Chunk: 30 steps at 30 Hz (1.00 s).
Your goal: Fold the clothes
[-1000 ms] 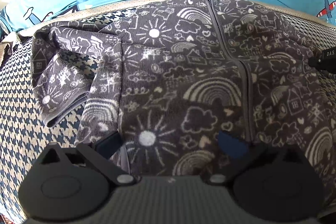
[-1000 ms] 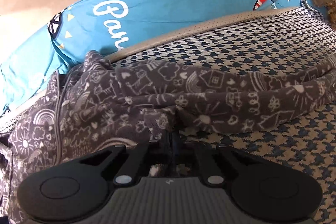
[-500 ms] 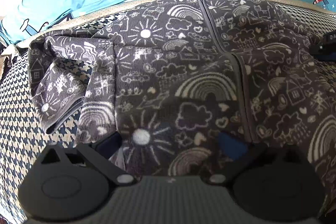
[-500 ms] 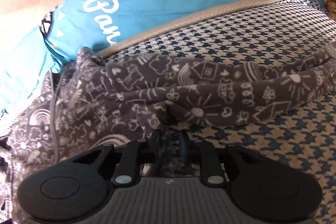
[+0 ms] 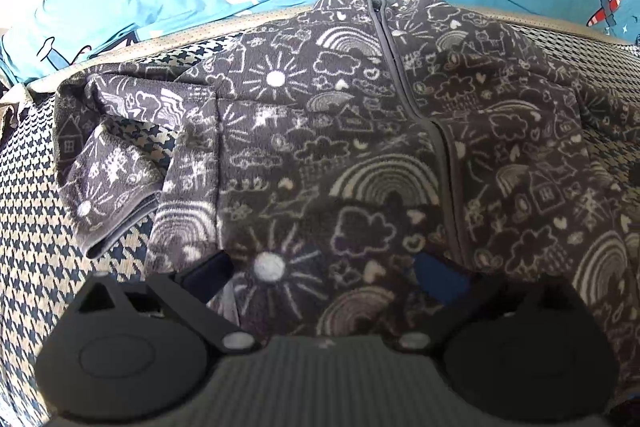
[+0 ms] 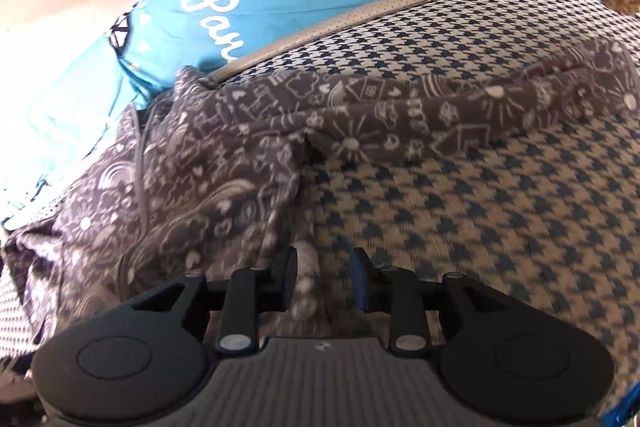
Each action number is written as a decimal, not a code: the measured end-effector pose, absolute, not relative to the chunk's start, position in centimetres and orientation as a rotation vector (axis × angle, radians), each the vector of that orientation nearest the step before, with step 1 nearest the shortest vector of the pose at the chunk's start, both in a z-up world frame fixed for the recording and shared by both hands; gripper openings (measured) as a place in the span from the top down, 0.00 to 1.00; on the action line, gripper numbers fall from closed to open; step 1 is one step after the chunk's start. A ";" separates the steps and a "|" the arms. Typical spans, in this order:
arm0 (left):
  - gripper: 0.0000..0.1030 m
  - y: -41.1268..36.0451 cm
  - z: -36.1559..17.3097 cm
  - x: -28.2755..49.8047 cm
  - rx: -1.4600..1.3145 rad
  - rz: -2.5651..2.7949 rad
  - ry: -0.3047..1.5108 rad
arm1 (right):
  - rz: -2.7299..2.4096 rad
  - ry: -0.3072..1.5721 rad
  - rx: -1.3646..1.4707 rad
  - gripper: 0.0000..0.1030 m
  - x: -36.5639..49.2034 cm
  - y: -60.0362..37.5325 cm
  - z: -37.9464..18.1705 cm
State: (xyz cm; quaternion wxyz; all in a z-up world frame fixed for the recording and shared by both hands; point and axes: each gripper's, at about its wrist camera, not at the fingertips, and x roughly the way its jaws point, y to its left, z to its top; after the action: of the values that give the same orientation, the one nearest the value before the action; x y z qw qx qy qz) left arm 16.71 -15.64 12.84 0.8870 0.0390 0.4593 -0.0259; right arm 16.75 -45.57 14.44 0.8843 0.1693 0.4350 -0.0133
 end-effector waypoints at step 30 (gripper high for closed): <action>0.00 -12.7 13.9 16.3 0.005 -0.027 0.917 | -0.035 0.900 0.221 0.95 12.0 -44.6 14.5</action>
State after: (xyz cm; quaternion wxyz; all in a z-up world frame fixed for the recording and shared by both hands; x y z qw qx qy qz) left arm 16.32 -12.66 13.87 0.8965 0.0024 0.4428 -0.0128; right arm 12.00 -44.61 14.51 0.8945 0.1068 0.4339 -0.0169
